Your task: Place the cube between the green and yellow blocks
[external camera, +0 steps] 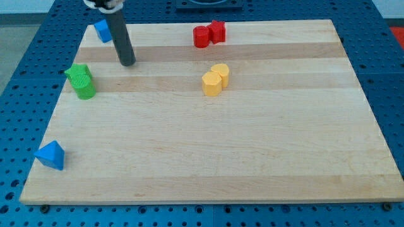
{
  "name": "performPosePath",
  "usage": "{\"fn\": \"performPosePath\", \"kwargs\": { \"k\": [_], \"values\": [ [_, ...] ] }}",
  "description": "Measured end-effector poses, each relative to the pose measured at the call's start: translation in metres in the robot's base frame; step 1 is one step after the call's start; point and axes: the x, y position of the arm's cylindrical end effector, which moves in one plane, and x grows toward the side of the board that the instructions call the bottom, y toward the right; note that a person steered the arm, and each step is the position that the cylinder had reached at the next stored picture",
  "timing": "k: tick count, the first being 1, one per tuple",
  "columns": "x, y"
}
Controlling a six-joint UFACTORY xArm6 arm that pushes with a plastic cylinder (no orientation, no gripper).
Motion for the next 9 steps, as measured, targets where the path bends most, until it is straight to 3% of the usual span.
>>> {"fn": "performPosePath", "kwargs": {
  "k": [1,2,4,5,7,9],
  "values": [
    [-0.018,-0.112],
    [-0.018,-0.112],
    [-0.114,-0.112],
    [-0.112,-0.094],
    [-0.063,-0.022],
    [-0.076,-0.01]
  ]
}}
